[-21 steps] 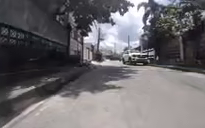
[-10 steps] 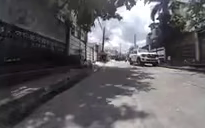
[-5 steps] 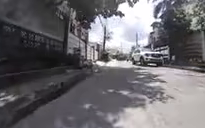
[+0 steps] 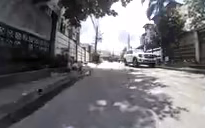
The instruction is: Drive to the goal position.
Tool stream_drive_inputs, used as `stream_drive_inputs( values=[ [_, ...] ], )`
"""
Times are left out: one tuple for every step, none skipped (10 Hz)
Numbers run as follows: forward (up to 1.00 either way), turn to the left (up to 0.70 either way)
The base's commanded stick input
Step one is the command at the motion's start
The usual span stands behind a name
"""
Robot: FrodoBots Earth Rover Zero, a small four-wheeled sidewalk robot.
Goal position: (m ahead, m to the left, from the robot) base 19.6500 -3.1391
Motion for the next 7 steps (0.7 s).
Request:
stream_drive_inputs(
  values=[
    [1.00,-0.17],
    [1.00,-0.06],
    [1.00,0.00],
    [1.00,0.00],
    [1.00,0.00],
    [1.00,0.00],
    [1.00,0.00]
  ],
)
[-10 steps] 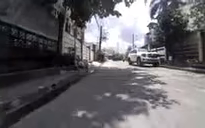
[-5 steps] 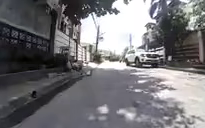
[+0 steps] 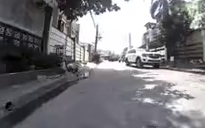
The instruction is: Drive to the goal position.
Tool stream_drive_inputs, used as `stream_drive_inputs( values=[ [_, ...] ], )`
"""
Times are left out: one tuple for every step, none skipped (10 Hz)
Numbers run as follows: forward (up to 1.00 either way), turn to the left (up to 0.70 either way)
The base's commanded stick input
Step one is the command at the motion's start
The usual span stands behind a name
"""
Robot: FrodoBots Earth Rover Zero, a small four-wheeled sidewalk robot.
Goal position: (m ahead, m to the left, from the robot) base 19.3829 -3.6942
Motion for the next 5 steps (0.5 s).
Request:
stream_drive_inputs(
  values=[
    [1.00,0.00],
    [1.00,0.00],
    [1.00,0.00],
    [1.00,0.00],
    [1.00,0.00]
  ],
)
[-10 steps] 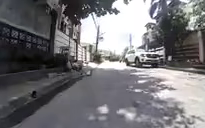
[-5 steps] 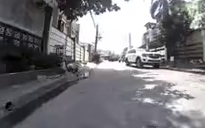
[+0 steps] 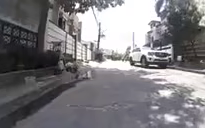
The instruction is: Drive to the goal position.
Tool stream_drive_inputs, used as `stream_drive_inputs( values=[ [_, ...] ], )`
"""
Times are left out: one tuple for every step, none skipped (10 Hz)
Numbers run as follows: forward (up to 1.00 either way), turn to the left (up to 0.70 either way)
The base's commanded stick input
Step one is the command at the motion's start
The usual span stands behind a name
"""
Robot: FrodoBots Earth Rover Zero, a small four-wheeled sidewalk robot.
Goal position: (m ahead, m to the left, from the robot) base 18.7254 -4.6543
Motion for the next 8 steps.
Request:
stream_drive_inputs(
  values=[
    [1.00,0.00],
    [1.00,0.00],
    [1.00,-0.05],
    [1.00,-0.11],
    [1.00,-0.13],
    [1.00,-0.14],
    [1.00,-0.11],
    [1.00,-0.04]
  ],
)
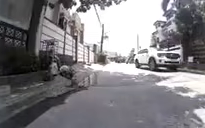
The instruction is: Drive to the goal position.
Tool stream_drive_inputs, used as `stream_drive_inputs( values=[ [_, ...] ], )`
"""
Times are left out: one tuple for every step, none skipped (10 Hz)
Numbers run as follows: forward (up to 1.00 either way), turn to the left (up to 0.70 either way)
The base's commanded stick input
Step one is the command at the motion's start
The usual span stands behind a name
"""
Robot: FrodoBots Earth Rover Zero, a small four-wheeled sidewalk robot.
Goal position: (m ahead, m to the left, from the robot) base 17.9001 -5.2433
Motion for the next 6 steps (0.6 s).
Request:
stream_drive_inputs(
  values=[
    [1.00,0.00],
    [1.00,-0.01],
    [1.00,-0.02],
    [1.00,-0.02],
    [1.00,-0.19],
    [1.00,-0.31]
  ],
)
